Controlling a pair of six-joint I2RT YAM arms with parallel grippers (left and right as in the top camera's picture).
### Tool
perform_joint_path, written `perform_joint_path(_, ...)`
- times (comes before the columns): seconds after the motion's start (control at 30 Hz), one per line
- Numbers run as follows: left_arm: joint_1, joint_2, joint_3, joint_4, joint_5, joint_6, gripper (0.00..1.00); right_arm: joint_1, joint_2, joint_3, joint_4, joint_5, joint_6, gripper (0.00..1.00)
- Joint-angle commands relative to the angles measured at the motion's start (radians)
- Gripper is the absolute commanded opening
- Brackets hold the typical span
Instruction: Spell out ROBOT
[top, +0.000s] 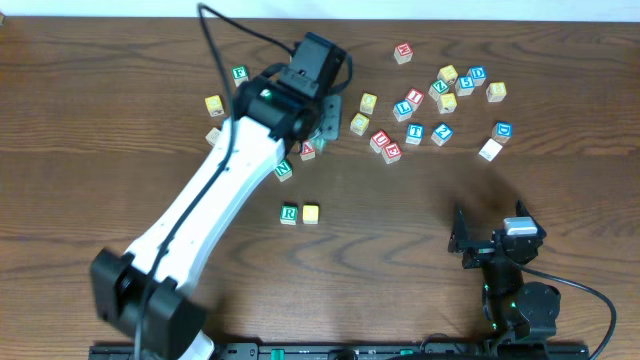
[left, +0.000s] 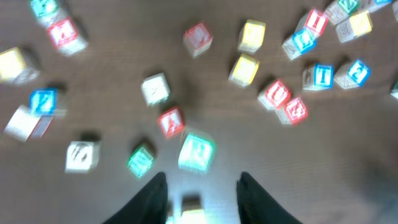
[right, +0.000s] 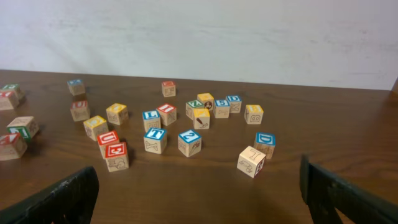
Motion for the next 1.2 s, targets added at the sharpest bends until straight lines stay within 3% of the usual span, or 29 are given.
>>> perform_joint_path(0.0, -0.003, -0.087, 0.003, -0.080, -0.005, 0.003, 0.31, -0.005, -0.005, -0.002, -0.004, 0.001, 0.006, 0.99)
perform_joint_path(0.2, -0.011, -0.248, -0.099, -0.122, -0.005, -0.024, 0.28, -0.005, -0.005, -0.002, -0.004, 0.001, 0.006, 0.99)
perform_joint_path(0.23, -0.008, -0.255, -0.102, -0.123, -0.005, -0.027, 0.23, -0.005, -0.005, -0.002, -0.004, 0.001, 0.006, 0.99)
perform_joint_path(0.3, 0.000, -0.255, -0.103, -0.126, -0.005, -0.027, 0.19, -0.005, -0.005, -0.002, -0.004, 0.001, 0.006, 0.99)
perform_joint_path(1.03, 0.001, -0.248, -0.116, -0.120, -0.005, -0.034, 0.19, -0.005, -0.005, -0.002, -0.004, 0.001, 0.006, 0.99)
perform_joint_path(1.07, 0.001, -0.248, -0.120, -0.118, -0.005, -0.034, 0.14, -0.005, -0.005, -0.002, -0.004, 0.001, 0.006, 0.99)
perform_joint_path(1.17, 0.001, -0.248, -0.138, -0.108, -0.005, -0.034, 0.11, -0.005, -0.005, -0.002, -0.004, 0.001, 0.006, 0.99)
